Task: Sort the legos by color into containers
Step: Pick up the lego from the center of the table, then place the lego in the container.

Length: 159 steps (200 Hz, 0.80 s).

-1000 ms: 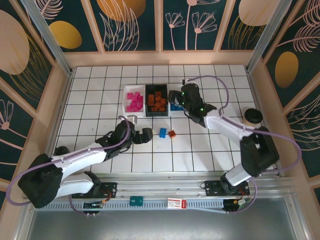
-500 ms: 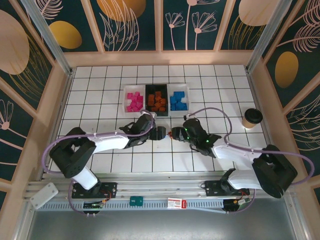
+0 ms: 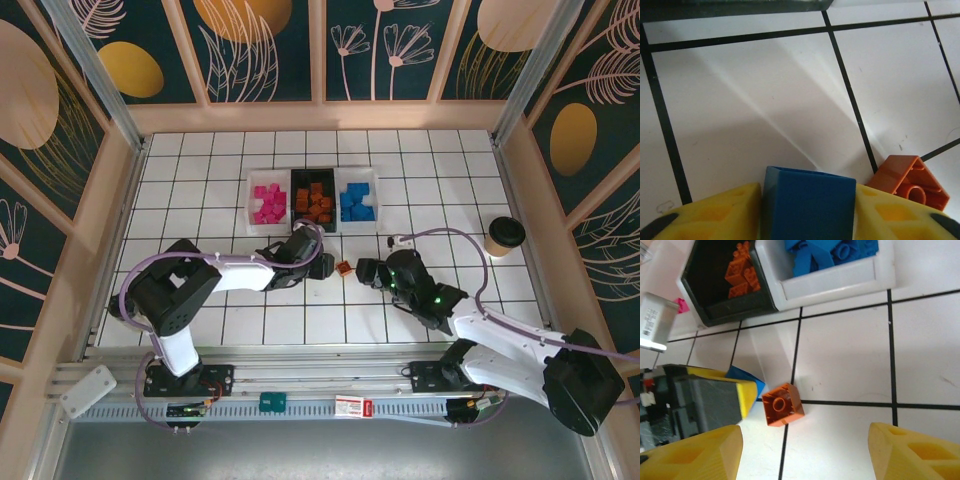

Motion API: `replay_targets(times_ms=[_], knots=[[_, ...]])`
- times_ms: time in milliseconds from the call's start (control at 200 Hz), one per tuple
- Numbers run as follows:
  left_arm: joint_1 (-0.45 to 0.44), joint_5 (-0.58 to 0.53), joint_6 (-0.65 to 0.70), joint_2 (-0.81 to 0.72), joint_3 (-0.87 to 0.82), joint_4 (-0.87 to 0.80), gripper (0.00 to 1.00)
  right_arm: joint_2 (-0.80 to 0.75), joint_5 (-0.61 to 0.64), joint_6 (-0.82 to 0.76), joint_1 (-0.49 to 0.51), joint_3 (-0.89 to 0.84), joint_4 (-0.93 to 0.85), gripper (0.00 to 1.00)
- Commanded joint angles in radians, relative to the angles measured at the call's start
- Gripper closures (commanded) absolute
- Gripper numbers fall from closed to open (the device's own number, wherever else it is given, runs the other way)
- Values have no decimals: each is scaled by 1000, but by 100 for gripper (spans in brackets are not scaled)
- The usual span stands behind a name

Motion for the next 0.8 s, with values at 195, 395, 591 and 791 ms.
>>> replay_targets(times_ms=[195, 395, 591, 791], knots=[[-6, 14, 5, -72, 69, -67, 76, -30, 21, 32, -9, -80, 35, 32], [25, -13, 67, 26, 416, -217, 76, -3, -22, 68, -3, -167, 109, 32], [92, -21, 112, 255, 748, -344, 78, 3, -72, 81, 7, -214, 159, 32], [105, -15, 132, 436, 980, -423, 76, 29, -93, 62, 15, -209, 169, 32]])
